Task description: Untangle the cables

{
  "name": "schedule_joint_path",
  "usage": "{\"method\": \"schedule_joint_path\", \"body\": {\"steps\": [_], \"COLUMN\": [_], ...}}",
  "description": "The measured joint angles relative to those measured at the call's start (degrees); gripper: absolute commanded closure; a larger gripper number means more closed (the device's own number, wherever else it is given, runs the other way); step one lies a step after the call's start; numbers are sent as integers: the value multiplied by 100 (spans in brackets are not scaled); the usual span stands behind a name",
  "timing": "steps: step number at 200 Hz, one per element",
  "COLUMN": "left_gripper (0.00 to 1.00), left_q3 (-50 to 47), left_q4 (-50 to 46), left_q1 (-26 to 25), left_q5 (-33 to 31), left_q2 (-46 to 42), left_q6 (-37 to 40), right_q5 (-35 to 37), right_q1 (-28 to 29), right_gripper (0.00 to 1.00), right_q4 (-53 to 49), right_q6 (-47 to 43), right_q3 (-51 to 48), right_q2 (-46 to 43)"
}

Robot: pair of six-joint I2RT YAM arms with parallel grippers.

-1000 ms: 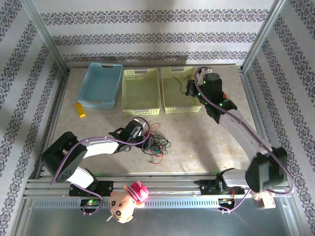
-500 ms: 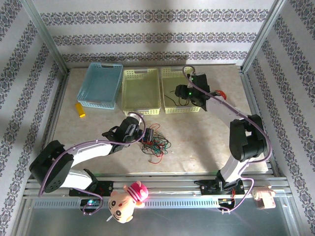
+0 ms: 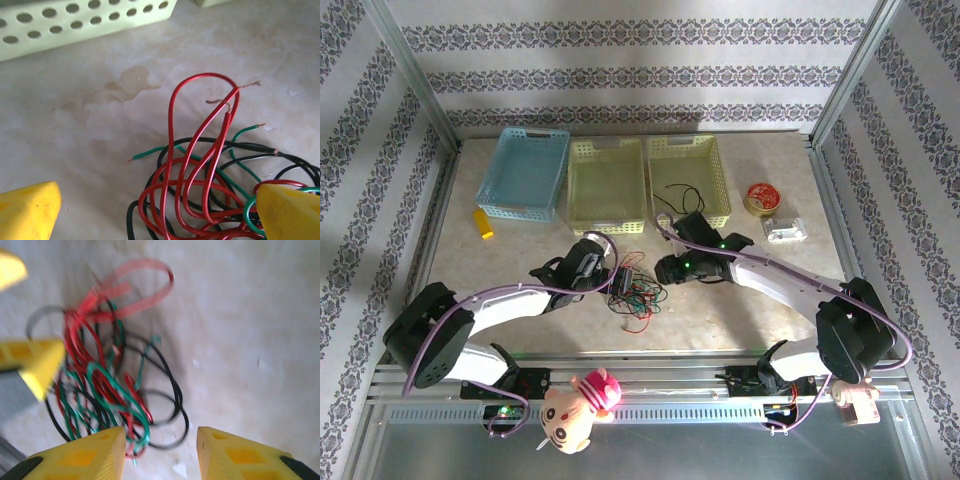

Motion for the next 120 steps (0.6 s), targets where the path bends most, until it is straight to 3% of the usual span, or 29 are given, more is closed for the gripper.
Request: {"method": "schedule_joint_path", "body": {"steps": [78, 120], "left_gripper": [2, 2], "left_q3": [247, 247], "left_q4": [-380, -404], "left_q1": [-11, -39], "left_q5": [-354, -431], "left_q2": [306, 315], "left_q6": [42, 39], "right_q5": [-299, -199], "right_q1": [306, 372], "right_gripper": [59, 59], "right_q4": [-461, -542], "right_q6": [-4, -46], "right_q3": [87, 378], "right_q2": [1147, 1276]}}
